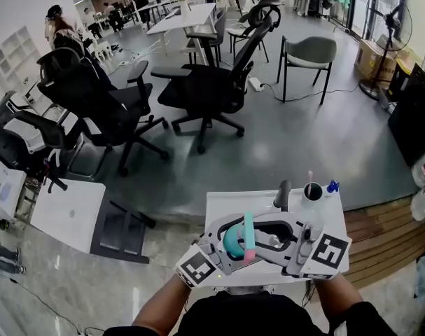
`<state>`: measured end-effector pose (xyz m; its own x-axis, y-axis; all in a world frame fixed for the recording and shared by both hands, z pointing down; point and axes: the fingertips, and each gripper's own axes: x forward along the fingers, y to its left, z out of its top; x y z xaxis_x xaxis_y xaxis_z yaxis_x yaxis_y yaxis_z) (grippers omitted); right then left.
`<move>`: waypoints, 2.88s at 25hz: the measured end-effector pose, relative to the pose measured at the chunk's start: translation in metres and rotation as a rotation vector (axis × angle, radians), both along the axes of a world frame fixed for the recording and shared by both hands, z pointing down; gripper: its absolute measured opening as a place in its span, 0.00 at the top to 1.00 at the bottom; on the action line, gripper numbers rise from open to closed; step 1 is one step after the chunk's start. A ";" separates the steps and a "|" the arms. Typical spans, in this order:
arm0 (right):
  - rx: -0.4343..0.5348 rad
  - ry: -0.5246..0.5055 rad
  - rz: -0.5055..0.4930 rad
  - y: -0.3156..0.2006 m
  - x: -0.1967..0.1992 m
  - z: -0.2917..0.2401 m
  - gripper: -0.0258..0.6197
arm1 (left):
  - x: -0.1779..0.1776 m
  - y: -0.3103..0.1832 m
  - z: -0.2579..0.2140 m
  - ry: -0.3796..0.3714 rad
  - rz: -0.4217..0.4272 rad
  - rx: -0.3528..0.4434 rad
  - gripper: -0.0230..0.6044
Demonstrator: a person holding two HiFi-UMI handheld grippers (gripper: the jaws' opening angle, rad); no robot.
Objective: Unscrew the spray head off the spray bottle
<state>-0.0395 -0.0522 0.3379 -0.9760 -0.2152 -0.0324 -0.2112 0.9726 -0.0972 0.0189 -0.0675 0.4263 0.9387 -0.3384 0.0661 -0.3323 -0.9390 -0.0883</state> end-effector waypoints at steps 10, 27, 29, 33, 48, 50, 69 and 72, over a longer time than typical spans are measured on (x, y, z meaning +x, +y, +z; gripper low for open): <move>0.011 -0.069 -0.141 0.003 0.011 0.001 0.75 | 0.010 0.009 0.004 -0.006 0.051 -0.041 0.28; 0.038 0.029 0.359 -0.053 -0.001 0.021 0.65 | -0.035 -0.067 0.050 -0.200 -0.453 -0.029 0.28; 0.041 0.032 0.402 -0.056 0.000 0.021 0.66 | -0.032 -0.066 0.061 -0.204 -0.455 -0.033 0.28; 0.035 0.024 0.456 -0.062 0.004 0.021 0.73 | -0.031 -0.068 0.058 -0.202 -0.458 -0.019 0.28; 0.064 -0.018 0.112 -0.043 0.009 0.014 0.74 | 0.001 -0.036 0.029 -0.081 -0.075 -0.053 0.28; 0.041 -0.040 0.031 -0.031 0.008 0.009 0.74 | 0.007 -0.024 0.017 -0.025 0.011 -0.068 0.28; 0.076 -0.095 -0.092 -0.011 0.013 0.000 0.74 | 0.012 -0.004 0.007 -0.005 0.127 -0.035 0.28; 0.086 -0.060 -0.044 -0.017 0.011 0.006 0.74 | 0.009 -0.015 0.012 -0.029 0.044 -0.043 0.28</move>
